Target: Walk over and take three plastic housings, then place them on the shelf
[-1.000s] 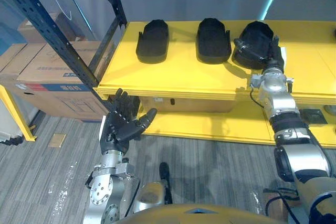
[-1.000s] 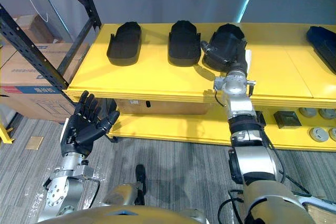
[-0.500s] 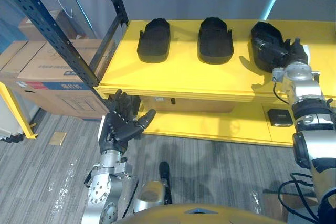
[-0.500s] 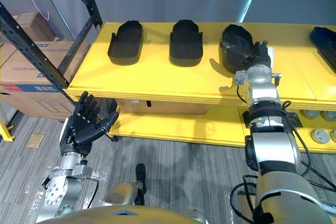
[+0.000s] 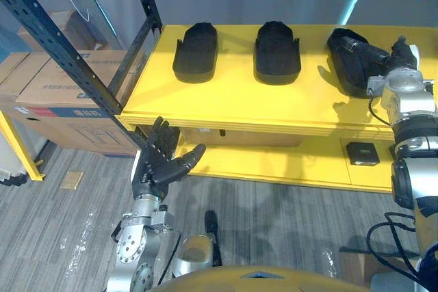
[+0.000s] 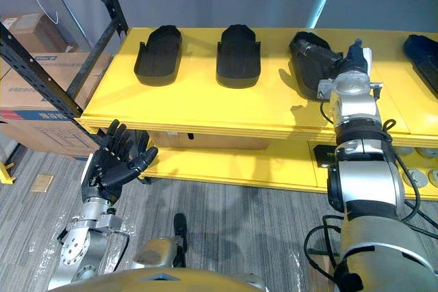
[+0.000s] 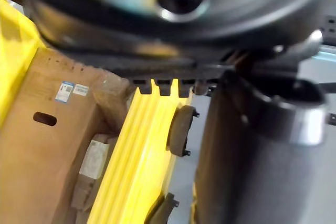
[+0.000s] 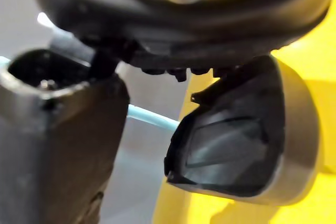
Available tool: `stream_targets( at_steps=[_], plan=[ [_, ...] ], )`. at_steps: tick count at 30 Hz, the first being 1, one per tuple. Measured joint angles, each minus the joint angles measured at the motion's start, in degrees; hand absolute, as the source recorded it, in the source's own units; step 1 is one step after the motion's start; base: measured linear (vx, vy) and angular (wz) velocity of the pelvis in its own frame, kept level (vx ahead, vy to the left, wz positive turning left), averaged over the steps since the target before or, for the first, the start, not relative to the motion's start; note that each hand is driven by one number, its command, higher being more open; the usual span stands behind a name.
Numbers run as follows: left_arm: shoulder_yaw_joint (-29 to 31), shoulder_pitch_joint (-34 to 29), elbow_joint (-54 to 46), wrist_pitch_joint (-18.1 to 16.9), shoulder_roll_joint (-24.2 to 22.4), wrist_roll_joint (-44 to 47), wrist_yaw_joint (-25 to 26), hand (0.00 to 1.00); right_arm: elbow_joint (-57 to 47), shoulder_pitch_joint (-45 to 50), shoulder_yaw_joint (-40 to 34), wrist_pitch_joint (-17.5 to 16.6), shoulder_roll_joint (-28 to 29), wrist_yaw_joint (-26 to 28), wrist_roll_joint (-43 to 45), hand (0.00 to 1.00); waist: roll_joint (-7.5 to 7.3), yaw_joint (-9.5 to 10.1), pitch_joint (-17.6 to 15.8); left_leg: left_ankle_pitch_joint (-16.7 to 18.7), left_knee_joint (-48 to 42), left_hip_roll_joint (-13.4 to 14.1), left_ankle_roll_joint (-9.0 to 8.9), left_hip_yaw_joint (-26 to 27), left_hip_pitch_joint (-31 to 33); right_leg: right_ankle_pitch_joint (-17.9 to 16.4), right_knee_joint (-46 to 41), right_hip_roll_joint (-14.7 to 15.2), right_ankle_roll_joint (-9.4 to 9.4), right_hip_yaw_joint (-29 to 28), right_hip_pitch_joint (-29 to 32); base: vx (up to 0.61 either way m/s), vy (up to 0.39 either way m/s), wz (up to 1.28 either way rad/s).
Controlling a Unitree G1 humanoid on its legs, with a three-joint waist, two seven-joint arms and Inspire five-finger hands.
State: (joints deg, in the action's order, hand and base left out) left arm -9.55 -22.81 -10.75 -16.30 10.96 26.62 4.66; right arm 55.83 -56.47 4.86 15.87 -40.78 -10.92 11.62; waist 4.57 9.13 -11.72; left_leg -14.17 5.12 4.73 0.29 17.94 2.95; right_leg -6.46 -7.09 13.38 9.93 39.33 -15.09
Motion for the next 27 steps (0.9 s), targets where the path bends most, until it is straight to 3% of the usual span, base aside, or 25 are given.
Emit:
stream_targets(
  at_steps=[6,8,11,14,18,23,27],
  plan=[
    [0.23,-0.08,-0.05,0.0,-1.03,-0.04,-0.37,1.0,-1.79,2.14,0.26,-1.71,0.27,0.62,0.67,1.0,0.37,0.08,-0.36,0.52,0.01,-0.16,-0.57,-0.41,-0.13,-0.22,-0.84,0.37,-0.23,0.38,0.21,-0.08,0.051,0.04],
    [0.46,-0.13,-0.28,0.0,-1.06,-0.15,-0.32,1.0,-6.74,4.35,0.14,-1.84,0.36,0.24,1.38,1.0,0.4,0.07,-0.42,0.67,0.0,-0.17,-0.36,-0.38,-0.05,-0.22,-0.82,0.49,-0.26,0.36,0.32,-0.06,0.036,0.0],
    [0.92,-0.19,-1.99,-0.07,-1.13,-0.16,0.07,1.0,-22.95,11.46,-2.77,-5.08,0.95,-0.77,3.12,1.0,0.33,-0.16,-0.47,0.5,-0.01,-0.04,-0.39,-0.07,0.78,-0.02,-0.76,0.56,-0.01,-0.13,1.42,-0.03,0.02,-0.04],
    [2.81,-0.35,-3.34,-1.25,-1.95,-0.16,0.18,1.0,-42.99,23.0,-8.33,-11.41,4.84,-1.32,2.22,1.0,-0.38,-0.36,-0.65,0.32,-0.04,-0.14,0.1,0.7,0.8,0.11,-0.68,0.84,0.21,-0.59,1.81,0.01,-0.012,-0.07],
    [5.27,-1.24,-3.39,-3.94,-2.49,0.07,0.47,1.0,-63.44,41.88,-14.48,-19.29,13.62,-0.85,-0.3,1.0,-1.92,-2.79,-0.72,0.49,-0.04,-0.11,-0.1,2.01,0.78,0.12,-0.5,1.06,0.23,-1.97,2.62,0.01,-0.019,-0.15],
    [6.85,-1.89,-3.77,-4.96,-4.27,0.06,1.21,1.0,-71.48,58.13,-18.38,-20.94,19.92,3.8,-1.07,1.0,-2.79,-6.43,-0.67,1.65,-0.01,0.59,-0.73,4.8,0.47,0.36,-0.41,0.86,-0.03,-5.01,4.42,-0.03,0.009,-0.34],
    [6.79,-1.62,-6.41,-4.95,-4.42,-0.15,1.84,1.0,-74.45,69.81,-16.27,-20.93,24.42,8.54,1.51,1.0,-2.78,-8.23,-0.62,1.73,-0.02,1.77,-0.85,7.04,0.29,0.82,0.17,0.13,-0.45,-7.15,5.71,-0.04,-0.005,-0.3]
  ],
)
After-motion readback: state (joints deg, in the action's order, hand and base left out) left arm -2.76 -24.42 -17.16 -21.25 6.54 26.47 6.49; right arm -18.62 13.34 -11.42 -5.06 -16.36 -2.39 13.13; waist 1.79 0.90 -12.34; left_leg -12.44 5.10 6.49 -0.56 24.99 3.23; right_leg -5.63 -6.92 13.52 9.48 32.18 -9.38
